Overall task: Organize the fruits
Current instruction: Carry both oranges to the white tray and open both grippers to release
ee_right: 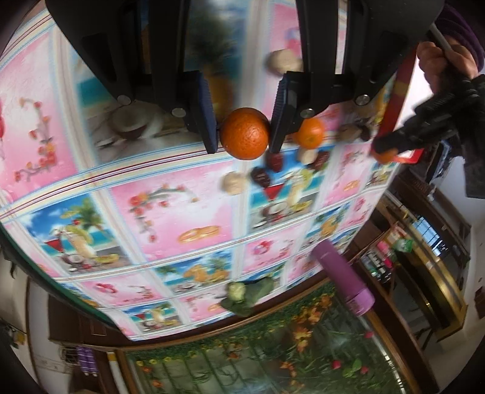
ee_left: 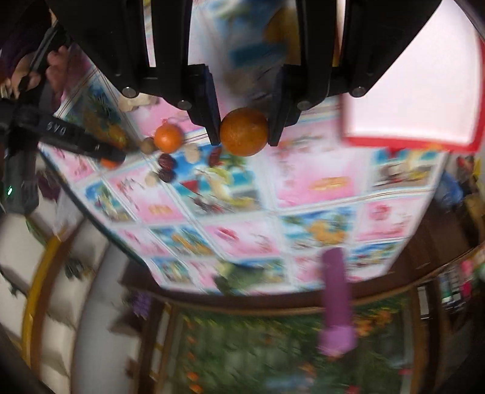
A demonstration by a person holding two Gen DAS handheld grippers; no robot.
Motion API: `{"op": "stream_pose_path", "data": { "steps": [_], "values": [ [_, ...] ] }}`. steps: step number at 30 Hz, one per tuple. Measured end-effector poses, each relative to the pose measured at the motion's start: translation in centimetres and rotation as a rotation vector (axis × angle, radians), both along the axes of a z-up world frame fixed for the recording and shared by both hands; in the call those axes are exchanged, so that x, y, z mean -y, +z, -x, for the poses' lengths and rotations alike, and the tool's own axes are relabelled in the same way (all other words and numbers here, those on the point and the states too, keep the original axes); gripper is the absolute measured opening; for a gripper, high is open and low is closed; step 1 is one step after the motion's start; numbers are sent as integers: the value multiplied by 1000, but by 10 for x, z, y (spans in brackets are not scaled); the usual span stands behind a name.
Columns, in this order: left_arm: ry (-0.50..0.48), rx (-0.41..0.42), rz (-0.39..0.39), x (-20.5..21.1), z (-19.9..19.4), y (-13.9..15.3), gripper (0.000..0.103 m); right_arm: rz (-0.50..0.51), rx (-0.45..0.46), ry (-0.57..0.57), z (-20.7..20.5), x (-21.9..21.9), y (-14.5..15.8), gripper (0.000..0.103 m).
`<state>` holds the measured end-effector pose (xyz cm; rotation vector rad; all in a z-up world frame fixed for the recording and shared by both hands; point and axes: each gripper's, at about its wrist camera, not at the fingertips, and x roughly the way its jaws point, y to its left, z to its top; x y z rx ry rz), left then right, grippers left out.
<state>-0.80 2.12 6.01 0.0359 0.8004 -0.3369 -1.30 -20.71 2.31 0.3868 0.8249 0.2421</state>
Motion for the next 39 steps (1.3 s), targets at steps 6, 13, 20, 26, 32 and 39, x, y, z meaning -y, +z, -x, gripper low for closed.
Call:
{"op": "stream_pose_path", "data": {
  "steps": [6,13,20,26,32,39],
  "values": [
    [245,58,-41,-85,52,19,30,10,28,170,7,-76,17,36],
    [424,1,-88,-162,98,-9,30,39,43,437,29,-191,30,37],
    [495,-66,-79,-191,118,-40,30,89,28,630,51,-284,19,37],
    [524,-90,-66,-205,119,-50,31,157,-16,690,61,-319,-1,37],
    [540,-80,-80,-209,120,-48,31,225,-38,685,63,-328,-12,37],
    [562,-54,-96,-209,122,-41,57,277,-48,701,65,-328,-8,44]
  ]
}}
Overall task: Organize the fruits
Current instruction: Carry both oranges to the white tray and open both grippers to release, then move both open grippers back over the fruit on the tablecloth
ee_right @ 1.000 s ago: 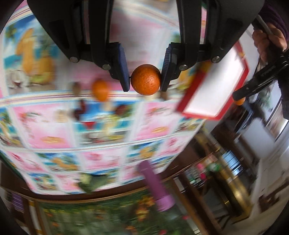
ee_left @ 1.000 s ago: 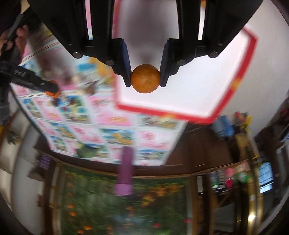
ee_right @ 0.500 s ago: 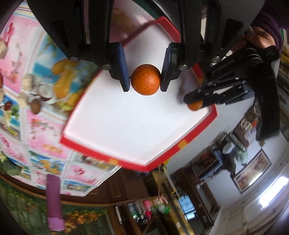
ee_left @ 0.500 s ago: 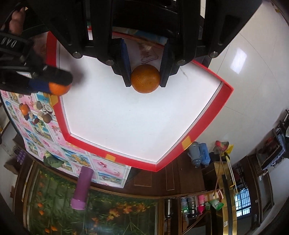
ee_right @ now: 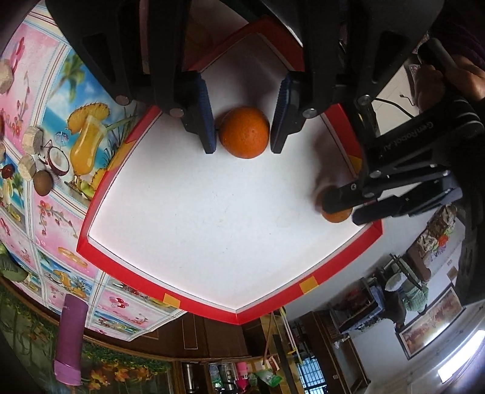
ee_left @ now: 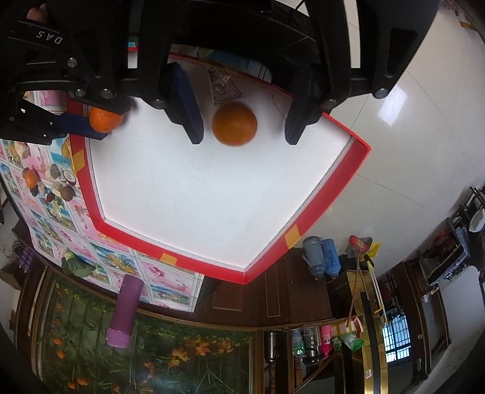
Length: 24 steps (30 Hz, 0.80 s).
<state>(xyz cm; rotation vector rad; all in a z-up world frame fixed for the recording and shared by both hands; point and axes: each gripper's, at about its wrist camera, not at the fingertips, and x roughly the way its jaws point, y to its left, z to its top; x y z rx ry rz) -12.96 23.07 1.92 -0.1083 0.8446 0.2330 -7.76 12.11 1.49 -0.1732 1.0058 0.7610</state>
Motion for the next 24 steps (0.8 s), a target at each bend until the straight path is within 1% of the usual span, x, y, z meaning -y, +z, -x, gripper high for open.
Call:
{"op": "stream_pose_path", "data": {
  "steps": [2,5,9,12,16,18,20,24],
  "values": [
    [4,9,0,0,1,4,57,-27,10,-11,2,8,6,45],
    [-5,29,1,4,2,13,60,-71,31,-54,-2,29,16,47],
    [-51,56,-7,21,1,24,61,-101,67,-133,-8,71,25,53],
    [-96,70,-8,38,-1,31,62,-103,76,-209,-12,110,26,53],
    [-167,72,6,66,-6,35,64,-70,93,-310,-8,164,20,53],
    [-204,67,8,81,-8,36,65,-50,103,-348,2,183,18,53],
    [-263,61,13,101,-9,36,65,-39,96,-390,5,208,14,53],
    [-334,44,19,129,-13,33,65,-14,88,-471,6,244,10,53]
  ]
}}
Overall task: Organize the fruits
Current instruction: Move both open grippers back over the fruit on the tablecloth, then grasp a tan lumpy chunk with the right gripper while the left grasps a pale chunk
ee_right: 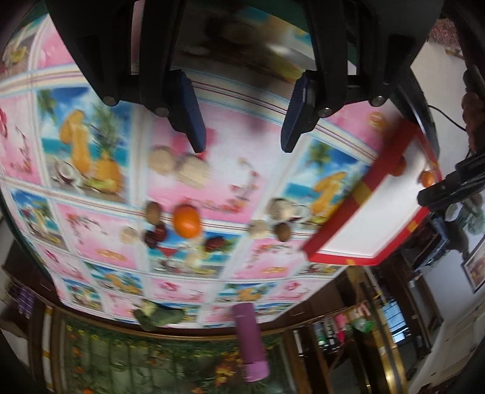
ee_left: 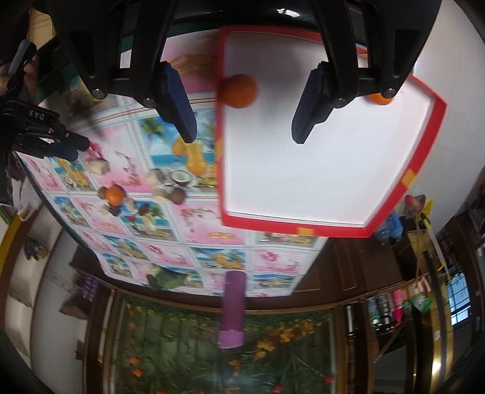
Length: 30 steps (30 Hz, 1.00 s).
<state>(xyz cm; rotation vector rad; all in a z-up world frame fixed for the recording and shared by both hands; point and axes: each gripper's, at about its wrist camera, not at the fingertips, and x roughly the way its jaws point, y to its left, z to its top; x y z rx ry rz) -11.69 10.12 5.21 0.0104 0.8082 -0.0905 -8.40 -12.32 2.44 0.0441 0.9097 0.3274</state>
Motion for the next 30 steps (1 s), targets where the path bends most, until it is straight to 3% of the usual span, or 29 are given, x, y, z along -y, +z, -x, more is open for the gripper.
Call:
{"op": "stream_pose_path", "data": {
  "steps": [8,21,30],
  "values": [
    [-104,-33,-13,42,-3,-7,65,-12,10,-87,-2,35,-1,53],
    [-117,-96,0,53,-20,-21,65,43,-35,-115,-32,35,-18,52],
    [-102,-130,-23,68,-52,-29,65,113,-46,-106,-43,26,-22,38]
  ]
}}
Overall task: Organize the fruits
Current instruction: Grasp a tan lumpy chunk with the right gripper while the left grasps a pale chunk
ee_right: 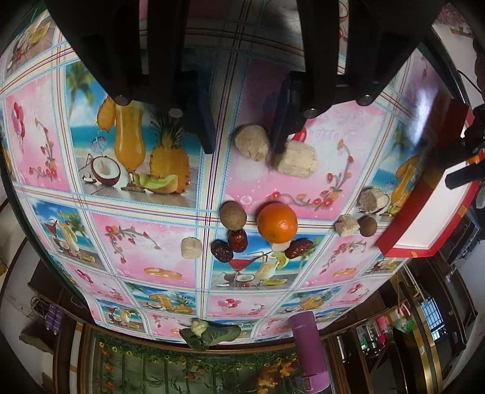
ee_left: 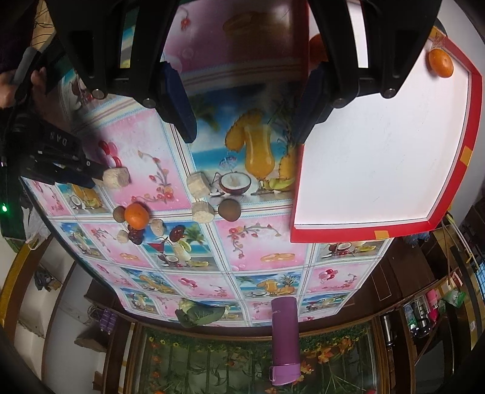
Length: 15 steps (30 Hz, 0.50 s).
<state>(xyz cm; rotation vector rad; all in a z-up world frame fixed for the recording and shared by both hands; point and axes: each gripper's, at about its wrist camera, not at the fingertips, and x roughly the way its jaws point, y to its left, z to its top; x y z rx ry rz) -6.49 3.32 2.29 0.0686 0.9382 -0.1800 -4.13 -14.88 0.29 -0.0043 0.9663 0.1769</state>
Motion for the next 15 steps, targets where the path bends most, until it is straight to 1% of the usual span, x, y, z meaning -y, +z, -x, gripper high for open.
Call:
{"op": "stream_pose_path", "data": {
  "steps": [3,5,6,9,11,12,14,15],
  "values": [
    [9,-14,10,8,-11,-2,65,45,3,-1,0,-4,0,33],
    [10,-19,18,15,-19,-4,65,40,2,-9,-1,-2,0,31],
    [8,-25,21,19,-24,-6,65,33,1,-18,-1,1,0,27],
    [21,-44,24,27,-35,-11,65,15,0,-20,-1,3,0,27],
    [23,-55,29,32,-44,-16,65,23,0,-20,-1,2,0,27],
    [33,-66,26,34,-48,-19,63,24,0,-19,0,2,0,27],
    [30,-88,55,36,-54,-25,63,18,-1,-20,0,2,0,27],
    [33,-98,55,37,-57,-29,58,12,-1,-20,0,2,0,27]
  ]
}}
